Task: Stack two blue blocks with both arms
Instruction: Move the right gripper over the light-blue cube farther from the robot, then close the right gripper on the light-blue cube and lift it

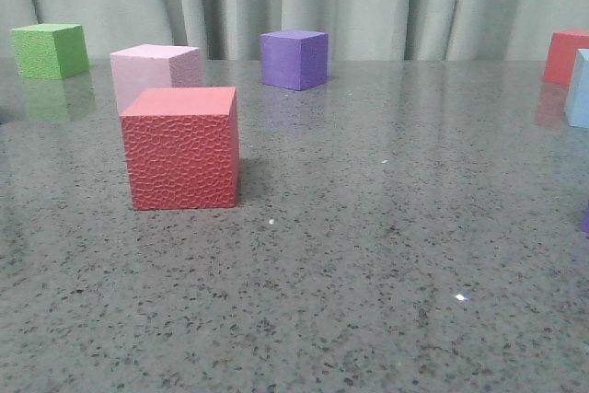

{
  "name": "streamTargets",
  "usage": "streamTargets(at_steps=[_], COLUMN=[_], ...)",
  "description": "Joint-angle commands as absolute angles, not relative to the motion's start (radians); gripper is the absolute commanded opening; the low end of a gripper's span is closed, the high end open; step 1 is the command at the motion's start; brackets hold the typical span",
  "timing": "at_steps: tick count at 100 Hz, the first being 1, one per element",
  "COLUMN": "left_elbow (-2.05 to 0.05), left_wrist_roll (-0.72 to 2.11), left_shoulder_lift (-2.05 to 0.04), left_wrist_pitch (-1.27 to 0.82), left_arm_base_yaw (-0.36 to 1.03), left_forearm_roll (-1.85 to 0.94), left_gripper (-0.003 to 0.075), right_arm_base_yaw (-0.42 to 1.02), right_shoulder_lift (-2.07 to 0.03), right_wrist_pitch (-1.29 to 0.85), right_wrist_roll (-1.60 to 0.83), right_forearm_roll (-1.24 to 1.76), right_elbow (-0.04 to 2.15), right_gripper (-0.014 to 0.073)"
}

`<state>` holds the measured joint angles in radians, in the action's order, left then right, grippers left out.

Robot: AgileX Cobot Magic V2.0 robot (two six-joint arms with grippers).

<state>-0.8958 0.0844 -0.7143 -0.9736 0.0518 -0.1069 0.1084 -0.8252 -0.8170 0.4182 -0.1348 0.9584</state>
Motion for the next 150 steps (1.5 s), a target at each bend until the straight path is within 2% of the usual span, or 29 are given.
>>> streamTargets(at_steps=[1,30,56,94,150], left_elbow=[-0.931,-0.931,-0.931,-0.931,-0.931], left_wrist_roll=[0.085,0.085,0.085,0.085,0.085], left_shoulder_lift=[-0.719,-0.719,-0.719,-0.719,-0.719], left_wrist_pitch=[-0.909,-0.909,-0.909,-0.909,-0.909], left_arm_base_yaw=[0.050,0.050,0.050,0.050,0.050], left_forearm_roll=[-0.124,-0.124,-0.124,-0.124,-0.124], left_gripper=[0.0659,0.0658,0.0659,0.0659,0.0659], right_arm_base_yaw=[0.102,0.101,0.065,0.009,0.009], right_shoulder_lift=[-0.903,-1.190,-1.367,-1.500,-1.601], right_wrist_pitch=[-0.745,-0.759,-0.832,-0.866,-0.805], right_wrist_roll=[0.440,0.470,0.470,0.470,0.469], right_forearm_roll=[-0.172,-0.171,-0.165,-0.167,-0.168], right_elbow=[1.039,1.230,1.386,1.427,1.427], right_gripper=[0.0580,0.0580,0.0580,0.0580,0.0580])
